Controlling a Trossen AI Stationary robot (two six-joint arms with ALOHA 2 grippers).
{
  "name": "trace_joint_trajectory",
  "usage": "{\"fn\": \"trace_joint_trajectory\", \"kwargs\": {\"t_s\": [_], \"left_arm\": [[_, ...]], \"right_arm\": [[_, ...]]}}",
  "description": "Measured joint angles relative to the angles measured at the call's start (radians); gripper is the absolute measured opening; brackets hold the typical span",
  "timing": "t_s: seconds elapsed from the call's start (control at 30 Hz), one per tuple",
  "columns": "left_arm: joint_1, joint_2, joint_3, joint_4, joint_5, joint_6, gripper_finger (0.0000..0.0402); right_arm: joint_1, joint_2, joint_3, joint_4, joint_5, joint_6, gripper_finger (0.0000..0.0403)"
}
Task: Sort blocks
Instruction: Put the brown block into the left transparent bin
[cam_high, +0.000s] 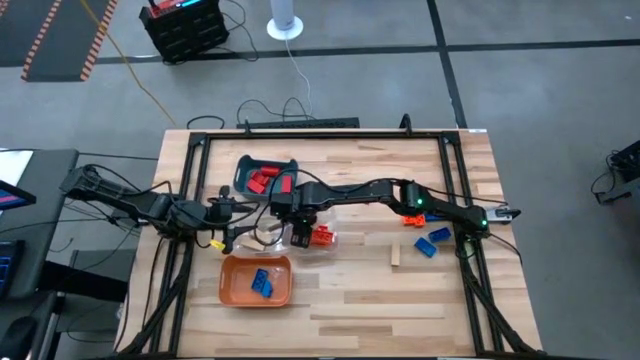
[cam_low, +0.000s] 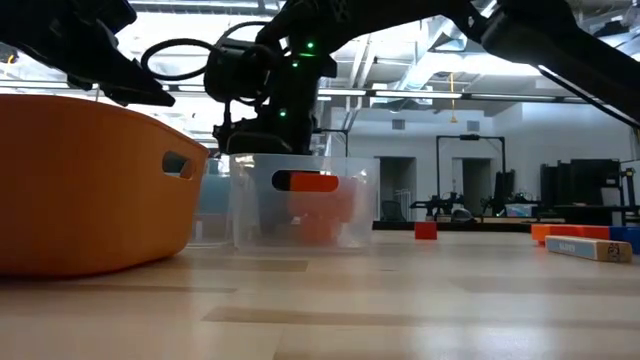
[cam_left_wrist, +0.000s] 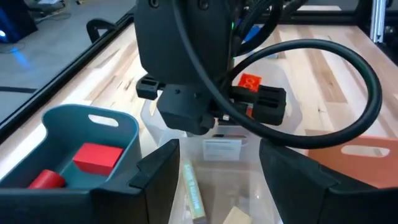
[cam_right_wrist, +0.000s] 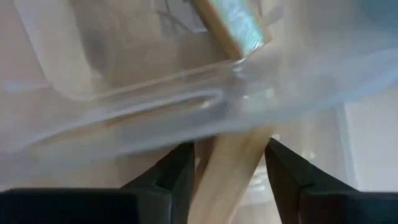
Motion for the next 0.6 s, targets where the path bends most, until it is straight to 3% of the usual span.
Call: {"fn": "trace_joint_trajectory", "kwargs": {"t_s": [0.4,0.6], "left_arm": [[-0.003,-0.002,0.0,-0.019,-0.003,-0.002,0.0217],[-0.006,-0.008,0.0,-0.024,-0.004,0.014,0.0217]], "right_arm": [[-0.016,0.0,0.0,0.001,0.0,-0.01,0.0038],[-0.029,-0.027,-0.003,-0.056,-0.005,-0.006,0.0009]]}}
